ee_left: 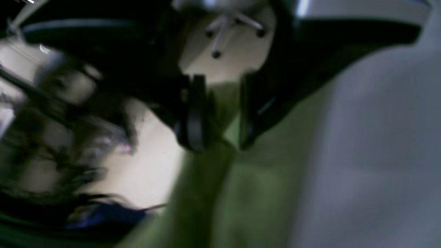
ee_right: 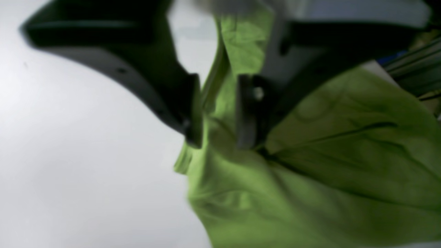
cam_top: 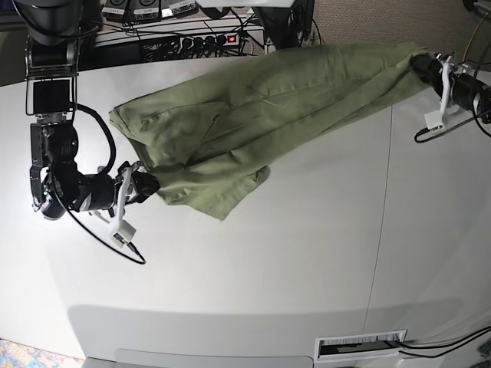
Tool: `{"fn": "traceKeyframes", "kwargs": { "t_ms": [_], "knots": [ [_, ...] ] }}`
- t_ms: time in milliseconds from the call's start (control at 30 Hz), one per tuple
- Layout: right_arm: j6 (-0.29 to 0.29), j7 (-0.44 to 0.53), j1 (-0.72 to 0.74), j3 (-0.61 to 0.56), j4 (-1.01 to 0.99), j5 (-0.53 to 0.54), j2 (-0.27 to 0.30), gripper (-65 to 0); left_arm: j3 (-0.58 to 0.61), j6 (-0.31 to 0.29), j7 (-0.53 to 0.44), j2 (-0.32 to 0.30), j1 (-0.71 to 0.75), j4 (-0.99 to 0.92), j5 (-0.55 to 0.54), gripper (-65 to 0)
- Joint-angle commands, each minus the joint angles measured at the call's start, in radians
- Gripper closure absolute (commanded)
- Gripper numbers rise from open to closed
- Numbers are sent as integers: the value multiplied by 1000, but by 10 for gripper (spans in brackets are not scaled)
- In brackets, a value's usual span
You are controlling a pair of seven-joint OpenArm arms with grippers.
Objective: Fold the T-shirt properly
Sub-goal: 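Fold the lifted edge over onto the first fold with both grippers, then lower the folded edge onto the shirt while both grippers hold it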
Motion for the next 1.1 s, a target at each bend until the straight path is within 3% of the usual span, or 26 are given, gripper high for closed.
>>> {"fn": "traceKeyframes", "kwargs": {
  "t_ms": [0, 133, 333, 467, 667, 900, 1067],
  "knots": [
    [1, 20, 29, 8, 15, 59, 6, -209, -11, 0, -38, -16, -7, 7, 38, -183],
    [1, 20, 29, 8, 15, 176, -28, -209, -11, 0, -98, 27, -7, 7, 113, -183],
    [1, 20, 29, 8, 15, 174, -121, -209, -11, 0, -99, 95, -7, 7, 121, -183],
    [1, 20, 26, 3, 14, 82, -179, -208, -11, 0, -138, 123, -6, 7, 166, -183],
    [1, 20, 27, -25, 14, -153, -181, -208, -11, 0, -312, 152, -22, 7, 416, -182],
    [1, 119, 34, -24, 14, -249, -180, -208, -11, 0, -402, 174, -71, 7, 564, -182],
    [1, 160, 59, -10, 14, -254, -180, -208, -11, 0, -442, 173, -109, 7, 652, -182]
  ]
}}
